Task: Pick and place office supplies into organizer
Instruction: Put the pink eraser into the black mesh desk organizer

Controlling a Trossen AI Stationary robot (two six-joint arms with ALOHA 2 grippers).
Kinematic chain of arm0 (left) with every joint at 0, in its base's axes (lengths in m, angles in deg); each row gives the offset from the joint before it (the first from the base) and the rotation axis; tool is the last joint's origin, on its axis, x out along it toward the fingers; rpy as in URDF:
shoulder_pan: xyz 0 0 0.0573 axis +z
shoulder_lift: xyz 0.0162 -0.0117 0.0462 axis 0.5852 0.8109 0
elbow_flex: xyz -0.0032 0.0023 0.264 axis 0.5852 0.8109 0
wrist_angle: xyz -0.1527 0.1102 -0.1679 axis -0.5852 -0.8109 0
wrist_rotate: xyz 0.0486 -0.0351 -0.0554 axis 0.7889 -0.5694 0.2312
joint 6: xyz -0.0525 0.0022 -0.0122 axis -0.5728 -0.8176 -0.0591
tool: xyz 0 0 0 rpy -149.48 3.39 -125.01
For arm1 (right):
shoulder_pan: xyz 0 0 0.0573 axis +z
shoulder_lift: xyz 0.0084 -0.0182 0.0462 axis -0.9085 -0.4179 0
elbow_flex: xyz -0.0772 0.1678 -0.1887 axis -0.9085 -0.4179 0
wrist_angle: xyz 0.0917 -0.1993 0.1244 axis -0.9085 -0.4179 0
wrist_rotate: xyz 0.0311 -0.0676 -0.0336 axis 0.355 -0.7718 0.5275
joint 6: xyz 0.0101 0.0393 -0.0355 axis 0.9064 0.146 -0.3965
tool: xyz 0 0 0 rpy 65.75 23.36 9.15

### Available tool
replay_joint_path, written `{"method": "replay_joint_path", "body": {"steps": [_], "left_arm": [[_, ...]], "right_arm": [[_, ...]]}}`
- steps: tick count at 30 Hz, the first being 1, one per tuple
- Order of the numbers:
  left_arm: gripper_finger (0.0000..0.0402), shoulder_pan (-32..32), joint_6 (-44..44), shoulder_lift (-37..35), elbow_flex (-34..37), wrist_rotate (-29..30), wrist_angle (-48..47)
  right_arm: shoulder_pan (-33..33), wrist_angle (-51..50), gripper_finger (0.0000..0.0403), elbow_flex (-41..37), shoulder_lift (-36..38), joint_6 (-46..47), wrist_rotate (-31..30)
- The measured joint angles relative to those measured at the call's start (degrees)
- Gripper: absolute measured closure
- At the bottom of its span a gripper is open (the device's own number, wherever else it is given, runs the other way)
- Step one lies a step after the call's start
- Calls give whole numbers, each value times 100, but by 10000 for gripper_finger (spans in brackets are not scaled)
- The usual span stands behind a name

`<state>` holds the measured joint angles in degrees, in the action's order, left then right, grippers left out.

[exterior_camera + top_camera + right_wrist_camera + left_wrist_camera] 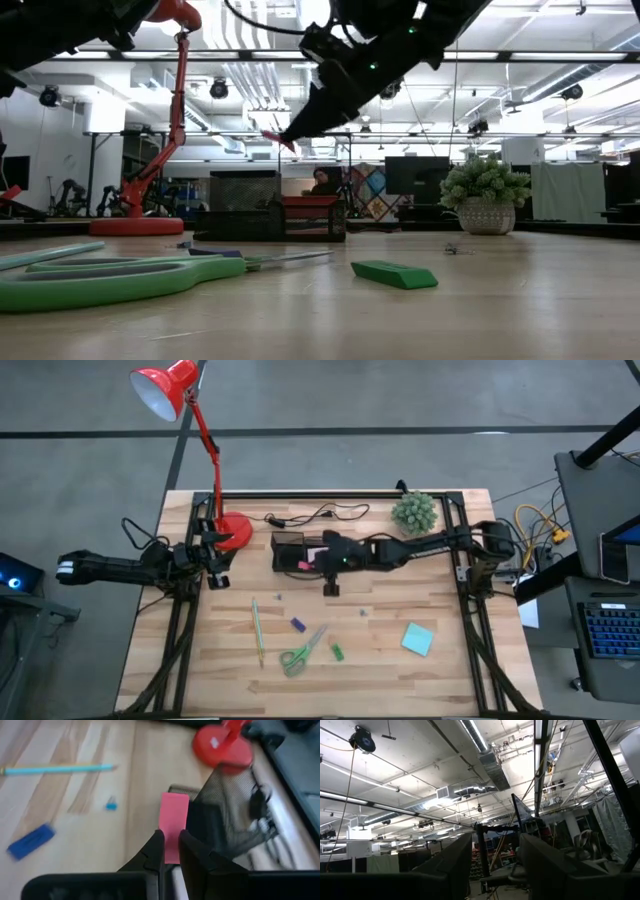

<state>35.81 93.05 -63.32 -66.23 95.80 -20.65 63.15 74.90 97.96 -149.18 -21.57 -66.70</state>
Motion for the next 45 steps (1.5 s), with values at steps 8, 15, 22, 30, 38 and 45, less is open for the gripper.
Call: {"method": "replay_joint_path", "body": {"steps": [8,15,22,30,38,45], "left_arm": [[246,0,2,-2,0,1,1],[246,0,4,-2,0,2,24],[246,0,4,-11,0,0,26],[246,0,15,-9,-2,1,28],[246,0,11,-8,0,2,9],[246,0,9,-11,6,2,-10]], "right_arm": [[-309,776,365,0,-25,-290,303],[-452,1368,365,9,-200,-501,323],[-481,1330,365,200,-465,-581,325],[-475,1208,365,721,-1198,-582,446],[-475,140,365,1443,-1832,-581,462],[-475,-494,365,2002,-2243,-604,223]]}}
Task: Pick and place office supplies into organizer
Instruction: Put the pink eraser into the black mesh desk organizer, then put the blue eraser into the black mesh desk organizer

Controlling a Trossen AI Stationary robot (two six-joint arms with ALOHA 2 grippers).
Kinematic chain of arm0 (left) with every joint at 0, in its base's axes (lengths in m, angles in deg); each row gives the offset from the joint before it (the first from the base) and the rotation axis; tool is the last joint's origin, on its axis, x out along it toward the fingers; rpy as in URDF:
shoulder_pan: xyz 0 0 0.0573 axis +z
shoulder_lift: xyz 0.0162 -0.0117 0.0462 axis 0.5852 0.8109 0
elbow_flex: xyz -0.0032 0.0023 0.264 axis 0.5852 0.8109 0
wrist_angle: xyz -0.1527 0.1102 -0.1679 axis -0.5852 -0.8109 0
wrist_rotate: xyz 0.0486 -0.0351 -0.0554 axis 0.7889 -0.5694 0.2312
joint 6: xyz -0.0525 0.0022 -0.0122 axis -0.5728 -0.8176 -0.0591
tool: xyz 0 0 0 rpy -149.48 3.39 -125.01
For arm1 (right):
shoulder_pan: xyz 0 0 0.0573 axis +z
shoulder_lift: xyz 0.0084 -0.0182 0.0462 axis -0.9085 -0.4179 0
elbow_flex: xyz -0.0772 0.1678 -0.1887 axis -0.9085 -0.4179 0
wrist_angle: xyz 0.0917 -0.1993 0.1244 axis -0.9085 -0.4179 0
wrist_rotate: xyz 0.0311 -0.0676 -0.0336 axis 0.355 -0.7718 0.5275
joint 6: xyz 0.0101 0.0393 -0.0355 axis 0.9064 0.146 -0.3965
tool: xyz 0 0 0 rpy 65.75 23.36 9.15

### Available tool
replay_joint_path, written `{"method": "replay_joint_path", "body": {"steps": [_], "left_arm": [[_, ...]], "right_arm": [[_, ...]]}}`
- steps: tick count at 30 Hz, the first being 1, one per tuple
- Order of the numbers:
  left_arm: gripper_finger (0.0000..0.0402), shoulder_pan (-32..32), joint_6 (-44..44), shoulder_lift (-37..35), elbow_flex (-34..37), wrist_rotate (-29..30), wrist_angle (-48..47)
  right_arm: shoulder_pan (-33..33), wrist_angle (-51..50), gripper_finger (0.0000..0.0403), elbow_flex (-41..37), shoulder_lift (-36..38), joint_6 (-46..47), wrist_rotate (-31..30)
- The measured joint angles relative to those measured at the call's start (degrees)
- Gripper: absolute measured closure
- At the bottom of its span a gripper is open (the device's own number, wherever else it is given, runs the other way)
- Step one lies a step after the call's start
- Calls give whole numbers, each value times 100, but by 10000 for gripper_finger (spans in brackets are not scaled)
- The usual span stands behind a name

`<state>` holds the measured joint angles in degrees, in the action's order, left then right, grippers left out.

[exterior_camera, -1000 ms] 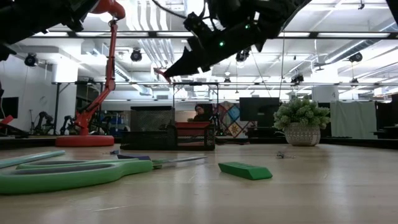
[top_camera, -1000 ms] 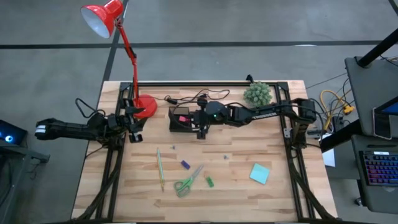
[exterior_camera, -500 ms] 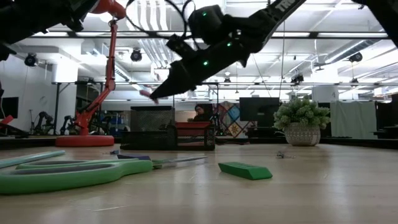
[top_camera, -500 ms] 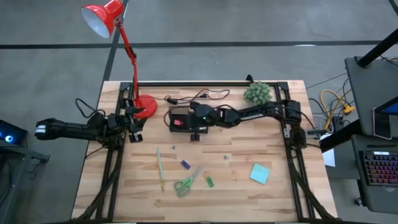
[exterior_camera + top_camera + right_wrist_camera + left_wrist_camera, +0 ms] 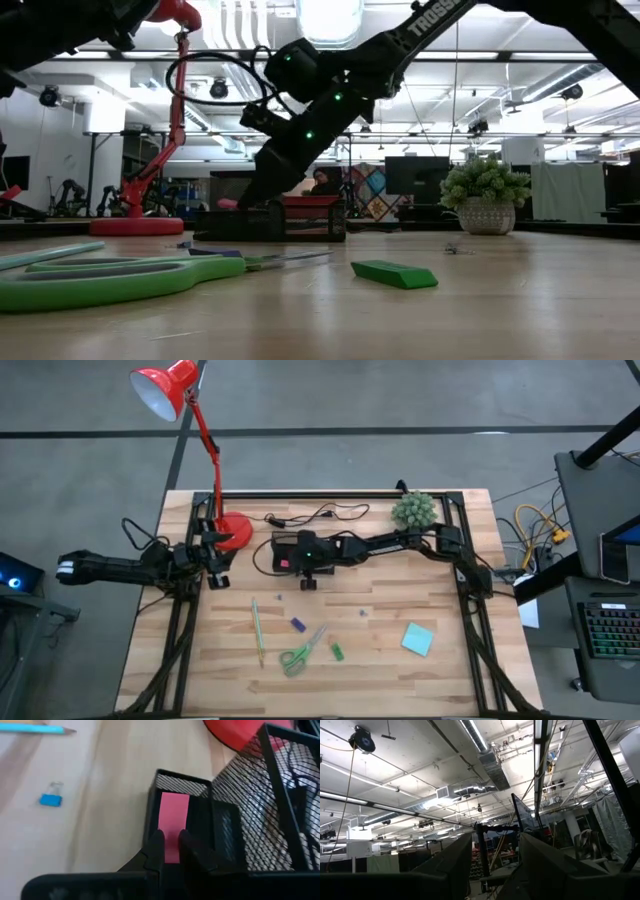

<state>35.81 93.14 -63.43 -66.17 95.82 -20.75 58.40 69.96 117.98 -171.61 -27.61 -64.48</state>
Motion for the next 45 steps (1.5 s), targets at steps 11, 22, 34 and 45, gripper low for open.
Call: {"method": "replay_joint_path", "body": {"steps": [11,22,34,45], "left_arm": [[246,0,-2,1,7,2,6],[246,0,-2,0,9,1,21],[246,0,-2,0,11,0,17],[246,0,-2,2,17,0,-3]], "right_arm": [[-2,-480,360,234,-29,151,-85],[-2,-466,275,245,-12,282,-134],[32,-516,232,749,17,334,-118],[471,-2474,241,2102,28,659,-117]]}}
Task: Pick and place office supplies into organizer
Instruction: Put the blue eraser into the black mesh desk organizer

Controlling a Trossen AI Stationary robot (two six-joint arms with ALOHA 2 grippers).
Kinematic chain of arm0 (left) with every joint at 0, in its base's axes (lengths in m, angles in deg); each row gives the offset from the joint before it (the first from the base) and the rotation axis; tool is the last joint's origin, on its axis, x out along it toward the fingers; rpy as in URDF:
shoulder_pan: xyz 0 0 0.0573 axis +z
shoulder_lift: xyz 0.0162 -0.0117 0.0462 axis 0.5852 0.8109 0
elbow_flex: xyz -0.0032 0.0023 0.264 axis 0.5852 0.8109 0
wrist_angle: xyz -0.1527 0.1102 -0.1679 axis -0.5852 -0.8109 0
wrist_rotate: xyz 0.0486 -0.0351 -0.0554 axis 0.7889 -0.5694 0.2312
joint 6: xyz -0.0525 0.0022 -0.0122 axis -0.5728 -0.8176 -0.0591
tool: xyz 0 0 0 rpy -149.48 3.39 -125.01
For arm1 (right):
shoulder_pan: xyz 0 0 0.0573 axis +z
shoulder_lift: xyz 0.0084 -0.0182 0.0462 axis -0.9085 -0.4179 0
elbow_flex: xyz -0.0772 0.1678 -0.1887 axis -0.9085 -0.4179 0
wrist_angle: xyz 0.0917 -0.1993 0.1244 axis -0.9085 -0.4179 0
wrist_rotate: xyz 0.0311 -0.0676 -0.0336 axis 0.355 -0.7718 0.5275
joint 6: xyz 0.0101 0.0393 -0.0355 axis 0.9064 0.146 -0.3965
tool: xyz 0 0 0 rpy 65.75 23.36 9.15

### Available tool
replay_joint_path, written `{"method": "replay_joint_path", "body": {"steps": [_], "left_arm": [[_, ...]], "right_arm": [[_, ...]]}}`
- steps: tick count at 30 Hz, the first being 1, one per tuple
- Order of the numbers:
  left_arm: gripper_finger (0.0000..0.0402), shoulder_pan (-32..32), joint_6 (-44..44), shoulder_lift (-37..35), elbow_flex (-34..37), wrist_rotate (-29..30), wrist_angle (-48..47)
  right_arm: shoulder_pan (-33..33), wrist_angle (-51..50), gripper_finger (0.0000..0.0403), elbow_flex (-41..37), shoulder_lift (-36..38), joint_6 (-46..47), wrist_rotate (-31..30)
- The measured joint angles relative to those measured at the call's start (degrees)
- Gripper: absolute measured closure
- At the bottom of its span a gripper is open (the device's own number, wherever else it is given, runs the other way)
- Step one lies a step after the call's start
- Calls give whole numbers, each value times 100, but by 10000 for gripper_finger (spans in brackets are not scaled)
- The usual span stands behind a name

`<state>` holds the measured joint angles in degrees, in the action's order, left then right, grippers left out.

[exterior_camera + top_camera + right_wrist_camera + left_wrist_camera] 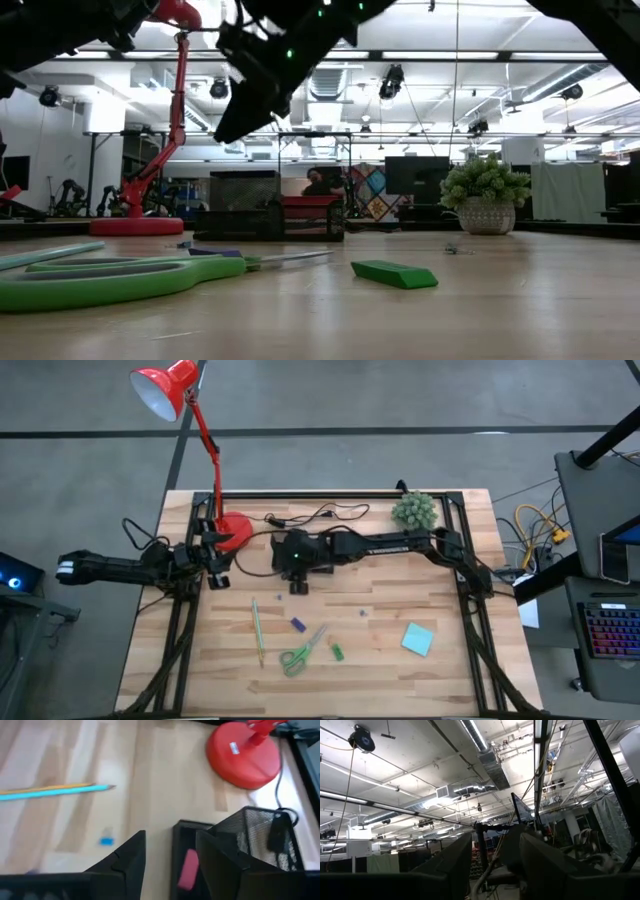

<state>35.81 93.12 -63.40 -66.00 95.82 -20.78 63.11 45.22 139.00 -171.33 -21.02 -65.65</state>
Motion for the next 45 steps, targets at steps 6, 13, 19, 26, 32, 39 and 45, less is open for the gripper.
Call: {"method": "replay_joint_path", "body": {"steps": [6,13,19,26,32,39,45], "left_arm": [[246,0,-2,-1,37,1,2],[246,0,-4,-1,42,1,7],[246,0,-4,-2,47,2,24],[246,0,-4,-4,47,0,39],[246,0,-4,-4,47,0,42],[246,0,-21,-5,44,0,44],[246,0,-35,-2,44,0,44]], "right_arm": [[296,-1010,249,380,0,846,-363],[514,-2075,263,513,0,2173,-588],[822,-2227,271,469,0,3099,-559],[1227,-2165,266,441,0,3776,-1157],[1508,-2147,239,333,0,4230,-1160],[1786,-1267,189,-79,0,4372,-1099],[1837,-305,175,-630,0,4671,-1119]]}}
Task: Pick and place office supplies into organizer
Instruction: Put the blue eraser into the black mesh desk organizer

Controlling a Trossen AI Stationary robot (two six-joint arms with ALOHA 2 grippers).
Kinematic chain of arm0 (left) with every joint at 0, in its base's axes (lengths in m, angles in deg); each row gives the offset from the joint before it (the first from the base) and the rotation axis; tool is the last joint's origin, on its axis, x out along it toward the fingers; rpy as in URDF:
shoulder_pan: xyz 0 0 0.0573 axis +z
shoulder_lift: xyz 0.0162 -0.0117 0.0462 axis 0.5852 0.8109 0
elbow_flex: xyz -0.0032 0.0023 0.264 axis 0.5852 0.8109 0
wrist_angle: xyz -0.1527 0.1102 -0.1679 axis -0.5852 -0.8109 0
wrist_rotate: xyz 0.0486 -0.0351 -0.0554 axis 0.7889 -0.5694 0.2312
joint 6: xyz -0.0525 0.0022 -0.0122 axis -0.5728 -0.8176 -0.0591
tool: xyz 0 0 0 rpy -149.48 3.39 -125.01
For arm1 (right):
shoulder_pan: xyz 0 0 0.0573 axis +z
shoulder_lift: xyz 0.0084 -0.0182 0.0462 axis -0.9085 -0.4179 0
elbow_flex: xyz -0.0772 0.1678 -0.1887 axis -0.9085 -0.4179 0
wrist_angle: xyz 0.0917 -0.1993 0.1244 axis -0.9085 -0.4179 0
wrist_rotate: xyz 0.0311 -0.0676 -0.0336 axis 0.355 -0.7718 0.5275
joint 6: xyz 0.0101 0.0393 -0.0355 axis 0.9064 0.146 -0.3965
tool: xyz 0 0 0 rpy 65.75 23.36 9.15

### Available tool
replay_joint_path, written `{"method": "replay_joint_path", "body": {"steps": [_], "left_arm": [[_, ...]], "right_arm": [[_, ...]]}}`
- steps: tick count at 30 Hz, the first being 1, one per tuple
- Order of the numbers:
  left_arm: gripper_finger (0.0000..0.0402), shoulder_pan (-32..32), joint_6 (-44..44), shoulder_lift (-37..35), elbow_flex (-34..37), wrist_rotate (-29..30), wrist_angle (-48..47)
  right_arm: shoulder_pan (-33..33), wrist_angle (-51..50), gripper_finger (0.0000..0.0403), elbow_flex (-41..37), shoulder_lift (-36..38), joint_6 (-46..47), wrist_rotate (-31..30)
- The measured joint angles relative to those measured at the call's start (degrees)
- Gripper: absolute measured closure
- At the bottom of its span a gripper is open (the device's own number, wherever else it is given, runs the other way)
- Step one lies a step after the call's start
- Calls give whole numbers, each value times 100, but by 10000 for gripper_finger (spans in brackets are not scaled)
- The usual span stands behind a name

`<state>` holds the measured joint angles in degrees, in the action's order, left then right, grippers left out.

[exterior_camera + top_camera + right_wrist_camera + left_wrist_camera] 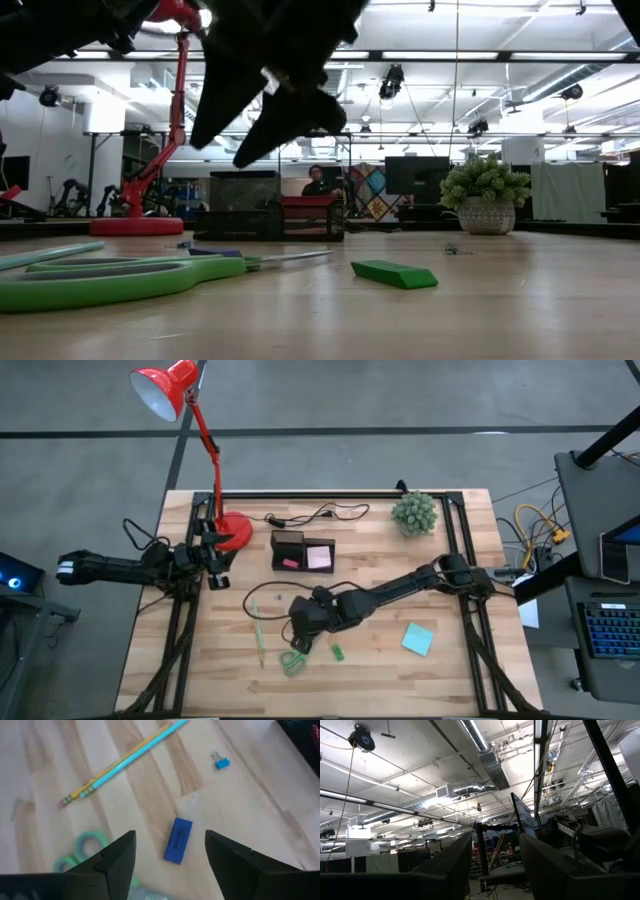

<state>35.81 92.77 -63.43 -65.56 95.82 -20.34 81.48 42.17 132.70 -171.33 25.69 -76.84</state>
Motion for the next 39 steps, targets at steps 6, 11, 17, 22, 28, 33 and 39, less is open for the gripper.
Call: {"method": "replay_joint_path", "body": {"steps": [6,11,17,22,28,33,39], "left_arm": [[246,0,-2,0,14,0,-3],[246,0,-4,2,24,0,-5],[246,0,-4,-2,26,-1,-6],[246,0,-4,-21,26,-1,-4],[246,0,-4,-35,26,-2,-5],[246,0,-2,-35,26,-2,-4],[246,0,-2,-35,26,-2,-7]], "right_arm": [[-6,902,178,-608,-87,284,-55],[-21,1098,179,-709,-308,336,-40],[-19,1103,179,-382,-671,179,-42],[-17,935,179,-172,-825,-17,-231],[-22,459,179,-29,-837,-62,-607],[1,466,179,-26,-837,-59,-446],[45,459,179,-117,-837,-108,-444]]}}
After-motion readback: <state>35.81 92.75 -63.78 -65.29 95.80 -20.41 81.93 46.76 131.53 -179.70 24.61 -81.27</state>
